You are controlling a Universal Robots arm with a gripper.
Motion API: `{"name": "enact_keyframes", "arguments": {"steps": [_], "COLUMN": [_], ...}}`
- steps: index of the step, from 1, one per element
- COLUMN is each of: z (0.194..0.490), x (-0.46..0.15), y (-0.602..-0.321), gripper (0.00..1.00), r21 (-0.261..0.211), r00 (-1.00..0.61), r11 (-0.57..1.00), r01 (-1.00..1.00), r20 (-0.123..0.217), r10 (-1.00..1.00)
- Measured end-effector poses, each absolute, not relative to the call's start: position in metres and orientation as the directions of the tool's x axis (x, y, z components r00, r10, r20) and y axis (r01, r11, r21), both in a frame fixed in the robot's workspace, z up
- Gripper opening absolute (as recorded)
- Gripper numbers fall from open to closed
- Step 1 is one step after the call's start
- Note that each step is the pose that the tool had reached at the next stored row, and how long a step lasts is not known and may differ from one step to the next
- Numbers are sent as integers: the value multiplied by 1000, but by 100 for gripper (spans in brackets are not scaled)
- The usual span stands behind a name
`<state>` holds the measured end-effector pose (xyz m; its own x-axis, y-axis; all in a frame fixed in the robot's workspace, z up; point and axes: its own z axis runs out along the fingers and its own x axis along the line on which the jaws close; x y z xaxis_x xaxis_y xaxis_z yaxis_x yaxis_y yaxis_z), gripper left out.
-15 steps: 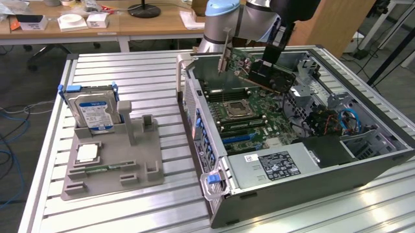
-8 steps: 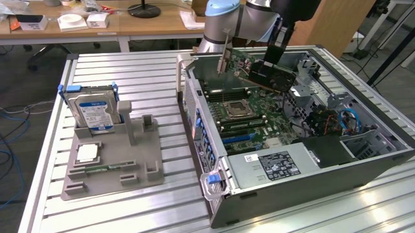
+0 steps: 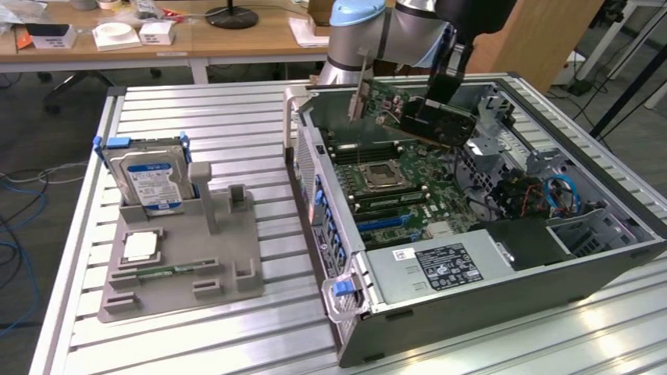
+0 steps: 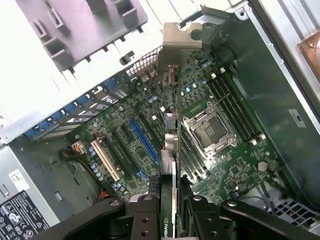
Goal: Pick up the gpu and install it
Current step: 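Insert the gpu into the slot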
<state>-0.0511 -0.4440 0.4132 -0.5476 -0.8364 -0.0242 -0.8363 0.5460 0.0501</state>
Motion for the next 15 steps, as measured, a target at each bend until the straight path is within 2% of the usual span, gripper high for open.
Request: {"name": "enact_keyframes", "arguments": {"steps": [15], "z": [413], "x": [-50], "y": [-443], "gripper": [26], "r21": [50], "r00": [-442], "r11": [441], "r01": [-896], "r20": [-24], "r10": [-896]}}
